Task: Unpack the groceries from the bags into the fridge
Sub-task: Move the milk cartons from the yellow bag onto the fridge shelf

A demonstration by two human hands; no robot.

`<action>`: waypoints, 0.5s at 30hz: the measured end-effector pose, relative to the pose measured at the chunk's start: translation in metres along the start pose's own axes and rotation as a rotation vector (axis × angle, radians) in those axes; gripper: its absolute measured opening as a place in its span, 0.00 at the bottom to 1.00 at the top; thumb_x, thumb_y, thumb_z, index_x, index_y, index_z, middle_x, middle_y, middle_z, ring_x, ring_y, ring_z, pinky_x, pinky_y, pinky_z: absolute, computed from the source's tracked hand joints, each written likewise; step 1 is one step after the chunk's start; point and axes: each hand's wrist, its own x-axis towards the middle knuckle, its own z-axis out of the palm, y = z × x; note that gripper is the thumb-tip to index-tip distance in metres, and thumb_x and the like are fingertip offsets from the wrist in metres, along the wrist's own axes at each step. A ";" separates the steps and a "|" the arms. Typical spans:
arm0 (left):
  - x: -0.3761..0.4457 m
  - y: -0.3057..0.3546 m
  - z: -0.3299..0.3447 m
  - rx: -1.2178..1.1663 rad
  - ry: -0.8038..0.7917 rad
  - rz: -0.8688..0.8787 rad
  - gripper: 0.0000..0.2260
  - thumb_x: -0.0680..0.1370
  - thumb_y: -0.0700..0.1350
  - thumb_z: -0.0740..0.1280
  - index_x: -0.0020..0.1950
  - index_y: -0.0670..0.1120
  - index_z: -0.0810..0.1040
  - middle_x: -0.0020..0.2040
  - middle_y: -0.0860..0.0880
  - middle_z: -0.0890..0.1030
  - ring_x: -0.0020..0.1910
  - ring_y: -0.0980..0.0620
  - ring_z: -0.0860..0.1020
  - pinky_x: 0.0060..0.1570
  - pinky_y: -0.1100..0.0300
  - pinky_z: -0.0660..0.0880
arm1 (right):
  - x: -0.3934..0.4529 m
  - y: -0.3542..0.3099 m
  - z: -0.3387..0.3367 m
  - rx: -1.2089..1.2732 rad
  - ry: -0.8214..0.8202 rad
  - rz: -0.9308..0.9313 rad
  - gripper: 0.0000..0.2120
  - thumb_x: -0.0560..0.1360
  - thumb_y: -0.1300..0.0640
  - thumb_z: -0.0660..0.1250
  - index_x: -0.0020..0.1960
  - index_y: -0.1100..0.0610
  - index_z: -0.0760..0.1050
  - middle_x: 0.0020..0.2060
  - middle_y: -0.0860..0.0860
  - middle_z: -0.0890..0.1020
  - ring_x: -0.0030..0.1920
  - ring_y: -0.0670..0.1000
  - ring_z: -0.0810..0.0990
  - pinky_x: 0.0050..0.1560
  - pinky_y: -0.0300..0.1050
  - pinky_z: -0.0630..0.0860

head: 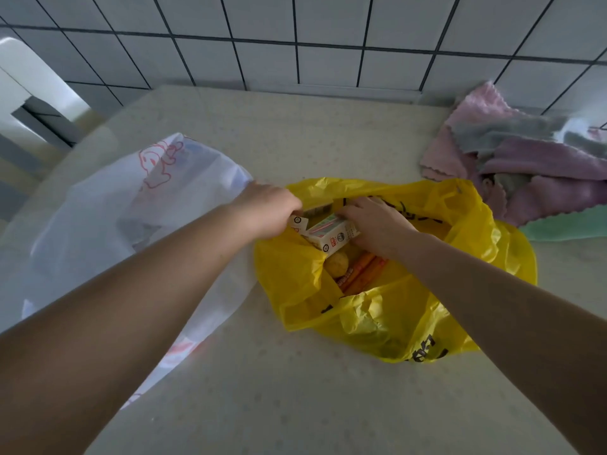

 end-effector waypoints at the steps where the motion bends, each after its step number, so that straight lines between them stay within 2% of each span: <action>1: 0.004 0.003 0.001 -0.109 0.025 -0.011 0.19 0.75 0.37 0.59 0.62 0.52 0.76 0.60 0.48 0.78 0.57 0.44 0.76 0.55 0.52 0.73 | 0.001 0.001 0.000 -0.010 -0.004 -0.019 0.27 0.73 0.55 0.67 0.70 0.48 0.64 0.65 0.51 0.70 0.68 0.56 0.66 0.65 0.56 0.69; 4: 0.015 0.012 0.006 -0.359 0.001 -0.040 0.21 0.76 0.36 0.60 0.68 0.48 0.73 0.64 0.45 0.76 0.62 0.44 0.74 0.59 0.53 0.72 | 0.006 0.003 0.000 -0.049 -0.010 -0.116 0.28 0.73 0.55 0.67 0.71 0.47 0.63 0.68 0.49 0.69 0.69 0.53 0.65 0.66 0.56 0.67; 8: 0.026 0.009 0.018 -0.378 -0.032 -0.064 0.23 0.74 0.38 0.65 0.70 0.46 0.69 0.67 0.43 0.74 0.65 0.44 0.72 0.60 0.54 0.71 | 0.015 0.002 -0.003 -0.111 -0.052 -0.243 0.29 0.73 0.55 0.67 0.72 0.47 0.62 0.70 0.46 0.68 0.70 0.50 0.65 0.66 0.51 0.65; 12: 0.032 -0.001 0.024 -0.297 -0.042 -0.089 0.18 0.71 0.45 0.71 0.61 0.47 0.77 0.60 0.43 0.76 0.57 0.43 0.76 0.52 0.55 0.74 | 0.023 0.001 -0.006 -0.127 -0.081 -0.260 0.29 0.73 0.53 0.68 0.72 0.48 0.62 0.67 0.47 0.70 0.68 0.52 0.68 0.63 0.53 0.71; 15: 0.032 0.000 0.023 -0.264 -0.039 -0.087 0.12 0.72 0.48 0.70 0.54 0.47 0.79 0.56 0.43 0.78 0.52 0.43 0.78 0.47 0.55 0.73 | 0.025 0.001 -0.002 -0.156 -0.073 -0.240 0.31 0.73 0.52 0.68 0.73 0.49 0.60 0.66 0.50 0.69 0.66 0.54 0.68 0.60 0.55 0.74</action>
